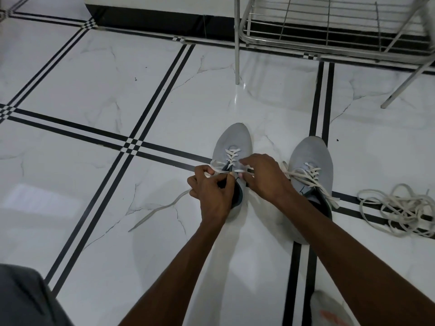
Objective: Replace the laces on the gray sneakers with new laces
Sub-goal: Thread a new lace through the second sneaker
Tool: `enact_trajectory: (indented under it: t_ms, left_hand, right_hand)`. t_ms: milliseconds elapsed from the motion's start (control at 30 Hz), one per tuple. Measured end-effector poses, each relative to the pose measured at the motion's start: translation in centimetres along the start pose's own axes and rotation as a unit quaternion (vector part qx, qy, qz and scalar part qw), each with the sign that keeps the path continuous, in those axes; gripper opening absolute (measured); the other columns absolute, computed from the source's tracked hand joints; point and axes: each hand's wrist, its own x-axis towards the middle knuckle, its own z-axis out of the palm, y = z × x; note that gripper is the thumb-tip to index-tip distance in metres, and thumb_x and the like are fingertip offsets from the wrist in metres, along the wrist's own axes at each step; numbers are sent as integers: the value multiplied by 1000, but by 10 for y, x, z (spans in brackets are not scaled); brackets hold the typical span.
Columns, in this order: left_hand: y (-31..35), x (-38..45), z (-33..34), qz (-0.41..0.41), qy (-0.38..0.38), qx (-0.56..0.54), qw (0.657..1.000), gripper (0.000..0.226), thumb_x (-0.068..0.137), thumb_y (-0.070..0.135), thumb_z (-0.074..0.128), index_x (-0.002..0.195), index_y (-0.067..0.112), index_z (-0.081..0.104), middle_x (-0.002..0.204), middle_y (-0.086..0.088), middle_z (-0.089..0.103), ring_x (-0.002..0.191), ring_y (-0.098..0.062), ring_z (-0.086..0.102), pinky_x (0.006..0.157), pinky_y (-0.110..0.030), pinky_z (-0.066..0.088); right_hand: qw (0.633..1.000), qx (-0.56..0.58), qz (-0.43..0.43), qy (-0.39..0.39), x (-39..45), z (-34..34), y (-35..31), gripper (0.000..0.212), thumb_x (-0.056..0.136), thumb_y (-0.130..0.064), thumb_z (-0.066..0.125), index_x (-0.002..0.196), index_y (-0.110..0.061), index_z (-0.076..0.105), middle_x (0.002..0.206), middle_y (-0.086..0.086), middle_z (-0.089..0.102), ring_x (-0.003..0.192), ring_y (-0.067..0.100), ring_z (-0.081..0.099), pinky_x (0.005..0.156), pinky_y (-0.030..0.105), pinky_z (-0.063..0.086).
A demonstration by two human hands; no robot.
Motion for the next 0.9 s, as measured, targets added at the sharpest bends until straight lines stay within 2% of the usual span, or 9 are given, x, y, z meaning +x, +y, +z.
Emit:
enact_trajectory:
  t_ms: [167,267,333,400,433,533,633,733,900]
  left_hand:
    - [-3,1,-2,17,-3,9,1000,20,94,37,69,87,23,81,118,9,36,116,-15,29,96,-40,33]
    - [-3,-1,-1,17,-1,14,1000,20,94,36,68,86,23,81,118,7,37,117,-17,31,93,-36,28]
    - [-2,-2,1,15,2,11,1000,20,94,37,68,87,23,81,118,8,37,117,-16,31,93,-36,27]
    - [-1,-2,2,11,3,7,1000,21,95,37,68,87,22,81,118,9,37,115,-13,30,94,-35,27]
    - [-1,-2,1,12,3,6,1000,22,95,37,68,88,21,81,117,9,37,115,-13,30,94,-34,26]
    - [-1,-1,1,14,-1,13,1000,22,95,36,68,88,19,80,117,8,36,117,-15,31,94,-34,27]
    - [-5,2,0,18,5,20,1000,21,95,32,67,86,17,80,116,6,37,114,-16,31,91,-35,30]
    - [-6,4,-3,28,5,43,999,19,95,31,68,86,18,79,114,5,38,112,-17,33,89,-32,27]
    - [5,1,-14,47,36,-59,997,12,91,23,71,84,12,71,107,1,47,98,-11,53,85,-28,51]
  right_hand:
    - [996,-72,59,-7,-3,5,5,22,85,-16,60,64,-10,63,67,4,57,69,29,61,70,38,51]
    - [986,-103,132,-20,-10,2,19,15,84,-6,61,70,-10,58,78,9,61,82,31,64,69,32,43]
    - [991,-104,86,12,-9,4,16,4,84,-10,69,86,-8,67,95,11,65,92,31,62,78,37,48]
    - [999,-17,26,26,-5,7,5,31,86,-17,72,116,-12,68,112,10,67,104,32,60,90,46,49]
    - [1000,0,17,22,-4,7,0,31,89,-19,69,119,-17,68,113,7,68,105,30,60,91,47,48]
    - [998,-54,21,30,-2,11,0,14,93,-19,59,94,-21,73,96,1,69,93,26,64,84,42,48]
    - [993,-88,72,23,-7,11,6,13,90,-8,55,80,-13,62,88,5,65,85,28,61,74,37,43]
    - [995,-27,92,11,-9,6,17,11,85,-3,56,85,-9,64,86,8,67,81,28,62,72,39,50]
    - [992,79,74,72,-10,3,14,4,89,-11,60,88,-12,64,77,4,68,72,21,63,65,37,53]
